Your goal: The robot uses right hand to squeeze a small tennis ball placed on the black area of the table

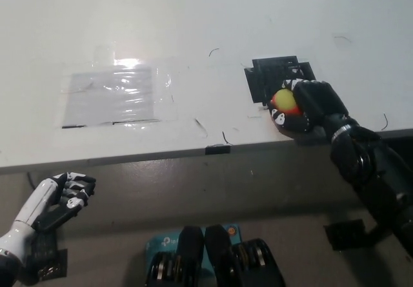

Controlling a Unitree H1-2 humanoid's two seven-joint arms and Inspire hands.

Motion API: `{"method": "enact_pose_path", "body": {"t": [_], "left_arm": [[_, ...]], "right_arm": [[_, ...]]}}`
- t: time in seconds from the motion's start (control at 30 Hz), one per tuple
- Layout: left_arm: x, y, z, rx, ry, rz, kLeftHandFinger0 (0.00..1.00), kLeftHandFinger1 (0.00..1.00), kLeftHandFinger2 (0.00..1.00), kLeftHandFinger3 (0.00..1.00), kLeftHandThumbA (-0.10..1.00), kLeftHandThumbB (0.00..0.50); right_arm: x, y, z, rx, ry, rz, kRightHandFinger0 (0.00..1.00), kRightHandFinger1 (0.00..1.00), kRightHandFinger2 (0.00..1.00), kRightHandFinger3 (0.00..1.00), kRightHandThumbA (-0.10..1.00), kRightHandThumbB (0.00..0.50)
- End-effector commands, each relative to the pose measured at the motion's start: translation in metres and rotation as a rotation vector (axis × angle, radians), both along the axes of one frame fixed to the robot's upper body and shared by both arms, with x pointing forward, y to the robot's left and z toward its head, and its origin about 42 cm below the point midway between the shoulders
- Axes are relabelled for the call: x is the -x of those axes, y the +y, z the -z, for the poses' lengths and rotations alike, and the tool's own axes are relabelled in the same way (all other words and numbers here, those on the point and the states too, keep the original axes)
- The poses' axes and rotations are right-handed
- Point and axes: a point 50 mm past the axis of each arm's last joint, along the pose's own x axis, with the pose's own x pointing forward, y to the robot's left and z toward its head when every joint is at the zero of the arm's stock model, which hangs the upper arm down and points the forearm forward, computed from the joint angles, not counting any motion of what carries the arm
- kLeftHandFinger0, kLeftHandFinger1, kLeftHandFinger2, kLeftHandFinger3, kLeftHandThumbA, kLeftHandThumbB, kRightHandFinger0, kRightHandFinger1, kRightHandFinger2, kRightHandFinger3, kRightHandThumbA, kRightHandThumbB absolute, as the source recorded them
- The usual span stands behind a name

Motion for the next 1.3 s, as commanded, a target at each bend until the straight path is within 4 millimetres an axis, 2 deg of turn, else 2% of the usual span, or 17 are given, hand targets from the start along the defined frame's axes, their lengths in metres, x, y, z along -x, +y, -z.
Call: {"method": "enact_pose_path", "body": {"t": [0.0, 0.03, 0.07, 0.13, 0.2, 0.23, 0.27, 0.3, 0.33, 0.4, 0.47, 0.53, 0.57, 0.63, 0.8, 0.9, 1.27], "left_arm": [[-0.006, -0.002, -0.020, -0.019, -0.062, 0.025, 0.39, 0.47, 0.53, 0.61, 0.70, 0.011], [-0.005, -0.002, -0.021, -0.020, -0.064, 0.026, 0.39, 0.47, 0.53, 0.61, 0.69, 0.005], [-0.005, -0.002, -0.021, -0.017, -0.060, 0.025, 0.39, 0.47, 0.54, 0.63, 0.68, 0.005], [-0.004, -0.003, -0.021, -0.017, -0.061, 0.023, 0.39, 0.47, 0.55, 0.64, 0.68, 0.000], [-0.005, -0.002, -0.020, -0.016, -0.061, 0.022, 0.40, 0.48, 0.55, 0.65, 0.68, 0.000], [-0.004, -0.002, -0.019, -0.013, -0.054, 0.018, 0.42, 0.49, 0.56, 0.65, 0.66, 0.000], [-0.005, -0.002, -0.019, -0.013, -0.062, 0.021, 0.40, 0.48, 0.55, 0.64, 0.66, 0.000], [-0.005, -0.001, -0.019, -0.015, -0.063, 0.021, 0.40, 0.48, 0.55, 0.63, 0.66, 0.000], [-0.006, -0.001, -0.019, -0.016, -0.063, 0.022, 0.40, 0.47, 0.55, 0.63, 0.68, 0.005], [-0.004, 0.000, -0.017, -0.015, -0.060, 0.023, 0.40, 0.48, 0.55, 0.64, 0.68, 0.000], [-0.004, 0.000, -0.017, -0.015, -0.061, 0.023, 0.40, 0.47, 0.55, 0.64, 0.68, 0.000], [-0.005, 0.000, -0.016, -0.010, -0.054, 0.015, 0.40, 0.48, 0.56, 0.66, 0.66, 0.000], [-0.005, 0.000, -0.016, -0.006, -0.050, 0.006, 0.41, 0.48, 0.55, 0.64, 0.64, 0.000], [-0.005, 0.000, -0.016, -0.002, -0.050, 0.010, 0.41, 0.49, 0.56, 0.65, 0.61, 0.000], [-0.006, 0.000, -0.016, -0.005, -0.051, 0.012, 0.44, 0.50, 0.58, 0.66, 0.63, 0.000], [-0.004, 0.000, -0.013, -0.005, -0.051, 0.014, 0.42, 0.49, 0.57, 0.65, 0.66, 0.000], [-0.002, 0.002, -0.008, -0.007, -0.037, 0.002, 0.42, 0.49, 0.55, 0.63, 0.65, 0.000]], "right_arm": [[-0.010, -0.012, 0.001, 0.152, 0.080, 0.074, 0.29, 0.56, 0.75, 0.72, -0.10, 0.045], [-0.011, -0.013, 0.004, 0.182, 0.102, 0.089, 0.37, 0.65, 0.83, 0.74, -0.10, 0.051], [-0.011, -0.014, 0.005, 0.190, 0.107, 0.091, 0.40, 0.67, 0.85, 0.75, -0.10, 0.049], [-0.012, -0.015, 0.007, 0.219, 0.106, 0.091, 0.41, 0.67, 0.86, 0.76, -0.10, 0.059], [-0.010, -0.016, 0.009, 0.232, 0.097, 0.084, 0.41, 0.72, 0.91, 0.80, -0.10, 0.039], [-0.009, -0.016, 0.008, 0.232, 0.094, 0.080, 0.47, 0.79, 0.98, 0.85, -0.10, 0.053], [-0.009, -0.015, 0.007, 0.227, 0.118, 0.086, 0.85, 1.00, 1.00, 1.00, 0.02, 0.084], [-0.009, -0.014, 0.007, 0.223, 0.129, 0.089, 0.95, 1.00, 1.00, 1.00, 0.06, 0.089], [-0.009, -0.013, 0.006, 0.197, 0.137, 0.092, 1.00, 1.00, 1.00, 1.00, 0.12, 0.135], [-0.005, -0.010, 0.004, 0.138, 0.139, 0.087, 1.00, 1.00, 1.00, 1.00, 0.20, 0.210], [-0.005, -0.010, 0.004, 0.134, 0.140, 0.088, 1.00, 1.00, 1.00, 1.00, 0.20, 0.211], [0.000, -0.004, -0.002, 0.071, 0.159, 0.064, 1.00, 1.00, 1.00, 1.00, 0.50, 0.319], [0.002, -0.001, -0.004, 0.074, 0.161, 0.056, 1.00, 1.00, 1.00, 1.00, 0.60, 0.390], [0.008, 0.005, -0.007, 0.066, 0.162, 0.043, 1.00, 1.00, 1.00, 1.00, 0.68, 0.498], [0.015, 0.010, -0.013, 0.028, 0.181, 0.017, 1.00, 1.00, 1.00, 1.00, 0.85, 0.500], [0.020, 0.013, -0.014, 0.031, 0.186, 0.008, 1.00, 1.00, 1.00, 1.00, 0.99, 0.500], [0.031, 0.011, -0.028, -0.017, 0.096, 0.010, 1.00, 1.00, 1.00, 1.00, 1.00, 0.500]]}}
